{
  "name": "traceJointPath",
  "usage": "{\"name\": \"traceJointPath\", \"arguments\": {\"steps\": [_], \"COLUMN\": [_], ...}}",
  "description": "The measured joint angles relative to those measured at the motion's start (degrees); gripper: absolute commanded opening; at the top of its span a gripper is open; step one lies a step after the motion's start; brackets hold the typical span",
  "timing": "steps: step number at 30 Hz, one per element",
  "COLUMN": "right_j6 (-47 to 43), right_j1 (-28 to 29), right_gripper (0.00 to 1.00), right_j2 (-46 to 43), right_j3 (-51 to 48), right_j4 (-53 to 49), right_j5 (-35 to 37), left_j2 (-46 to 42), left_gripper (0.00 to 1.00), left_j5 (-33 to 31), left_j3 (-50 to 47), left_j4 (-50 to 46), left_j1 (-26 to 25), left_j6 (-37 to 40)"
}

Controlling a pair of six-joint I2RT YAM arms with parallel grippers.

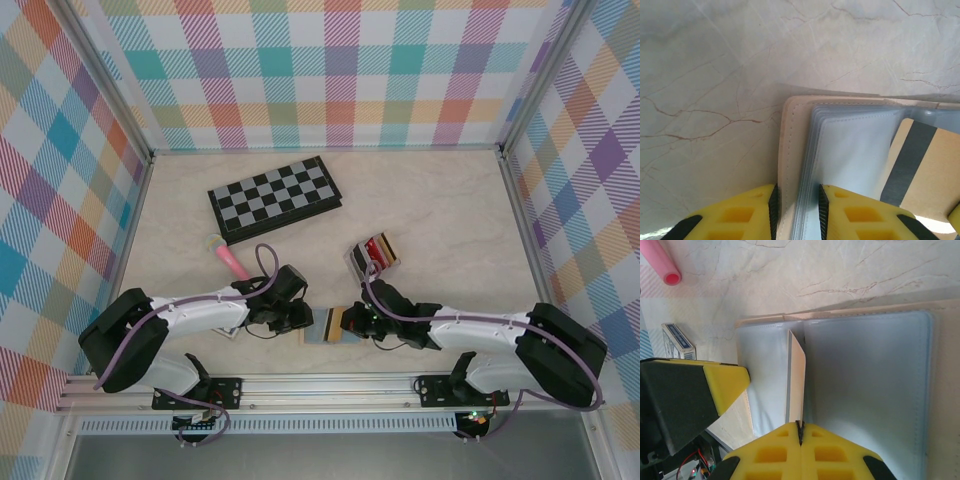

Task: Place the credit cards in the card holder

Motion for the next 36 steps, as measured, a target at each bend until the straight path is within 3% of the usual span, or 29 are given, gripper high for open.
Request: {"name": "traceJointPath", "arguments": {"steps": [15,28,31,36], "right_j6": [-2.4,-3.6,-4.0,-5.9], "right_j1": [-0.8,-0.7,-0.7,-0.3], "right_gripper": [0.01,0.08,0.14,0.35], "right_j2": [7.5,15.4,16.2,14.2], "right_j3": [2.2,9.7,11.0,12.3], "right_j4": [2.8,1.8,0.7,-6.6], "right_j5": [-4.7,-7.7,-7.7,-5.3], "left_j2": [0.2,-0.1,-0.7,-2.6], "left_gripper": [0.28,0.28,0.28,0.36], "left_j5": [0.0,-0.6,-1.3,-1.8], "left_j3": [0.0,0.0,-0.4,-0.4], "left_j4": [0.4,0.3,0.2,-0.5], "left_j1": [0.0,0.0,0.0,0.0], "left_j6": [0.0,-0.2,-0.4,-0.5]}}
